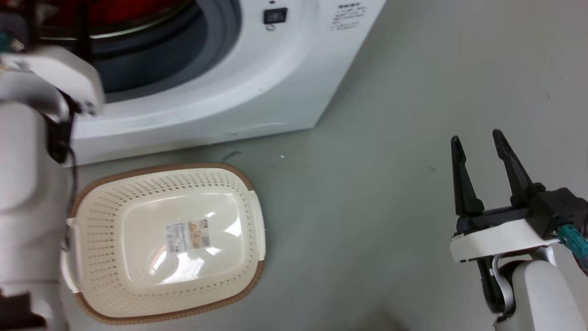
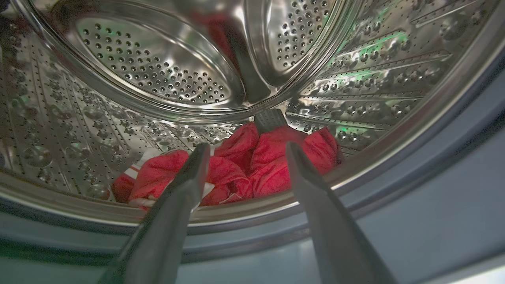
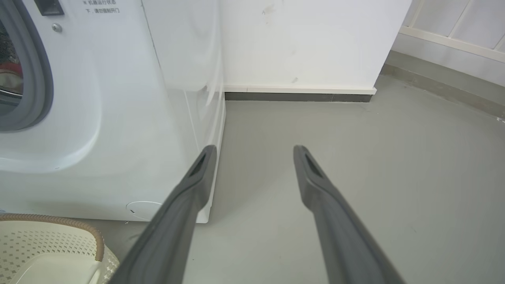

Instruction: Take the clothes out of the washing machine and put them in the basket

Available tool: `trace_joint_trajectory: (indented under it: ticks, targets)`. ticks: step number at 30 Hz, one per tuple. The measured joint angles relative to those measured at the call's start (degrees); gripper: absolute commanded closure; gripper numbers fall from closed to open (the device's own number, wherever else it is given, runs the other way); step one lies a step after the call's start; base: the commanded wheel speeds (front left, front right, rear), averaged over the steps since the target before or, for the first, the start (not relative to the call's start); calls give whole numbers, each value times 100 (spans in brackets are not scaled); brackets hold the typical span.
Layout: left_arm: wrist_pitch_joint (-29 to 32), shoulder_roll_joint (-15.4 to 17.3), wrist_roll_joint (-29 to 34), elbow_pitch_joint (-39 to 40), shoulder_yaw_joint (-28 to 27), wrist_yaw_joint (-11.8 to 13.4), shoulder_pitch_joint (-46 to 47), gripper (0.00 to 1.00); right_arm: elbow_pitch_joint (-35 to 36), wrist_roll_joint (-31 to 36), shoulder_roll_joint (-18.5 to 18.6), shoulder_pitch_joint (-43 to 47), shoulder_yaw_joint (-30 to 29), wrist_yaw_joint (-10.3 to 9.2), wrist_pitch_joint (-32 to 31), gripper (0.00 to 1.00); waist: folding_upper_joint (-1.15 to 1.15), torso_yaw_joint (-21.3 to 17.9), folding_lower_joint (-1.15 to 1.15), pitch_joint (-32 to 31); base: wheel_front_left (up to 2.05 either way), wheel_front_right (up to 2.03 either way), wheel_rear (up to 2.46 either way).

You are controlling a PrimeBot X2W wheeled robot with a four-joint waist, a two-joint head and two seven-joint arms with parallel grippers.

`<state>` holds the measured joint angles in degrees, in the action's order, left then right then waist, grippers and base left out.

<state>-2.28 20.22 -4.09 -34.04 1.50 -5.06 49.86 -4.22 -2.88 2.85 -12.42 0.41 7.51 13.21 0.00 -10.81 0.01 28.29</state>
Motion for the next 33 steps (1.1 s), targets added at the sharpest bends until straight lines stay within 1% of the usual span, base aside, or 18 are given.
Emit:
trace_joint_trajectory:
  ticks: [4, 8, 10, 17, 19, 22, 25, 27, 29, 33]
  targets:
    - [347, 403, 91, -209, 47, -60, 644, 0, -103, -121, 0, -178, 78, 0, 89, 0, 0, -238, 0, 343, 0, 0, 0]
    - [716, 894, 226, -461, 197, -152, 1216, 0, -194, -226, 1, -293, 171, 0, 140, 0, 0, -473, 0, 643, 0, 0, 0]
    - [970, 1132, 333, -601, 376, -188, 1467, 0, -246, -280, 2, -328, 209, 0, 149, 0, 0, -579, 0, 778, 0, 0, 0]
    - [1705, 1716, 369, -770, 1106, -235, 2297, 0, -354, -463, 2, -500, 348, 0, 178, 0, 0, -875, 0, 1200, 0, 0, 0]
    - [1969, 1909, 274, -792, 1395, -244, 2484, 0, -333, -515, 1, -559, 382, 0, 185, 0, 0, -944, 0, 1314, 0, 0, 0]
    - [2405, 2297, 137, -790, 1861, -244, 2744, 0, -328, -577, 2, -561, 416, 0, 186, 0, 0, -1039, 0, 1466, 0, 0, 0]
    - [2867, 2661, 18, -722, 2212, -245, 3031, 0, -333, -627, 1, -575, 471, 0, 187, 0, 0, -1110, 0, 1601, 0, 0, 0]
    - [3193, 2849, -84, -655, 2449, -244, 3188, 0, -321, -662, 0, -608, 497, 0, 187, 0, 0, -1152, 0, 1678, 0, 0, 0]
    - [3548, 2965, -240, -569, 2662, -244, 3306, 0, -302, -680, 1, -623, 505, 0, 187, 0, 0, -1184, 0, 1749, 0, 0, 0]
    - [4289, 3197, -508, -432, 2913, -244, 3531, 0, -288, -743, 1, -676, 528, 0, 187, 0, 0, -1231, -1, 1876, 0, 0, 0]
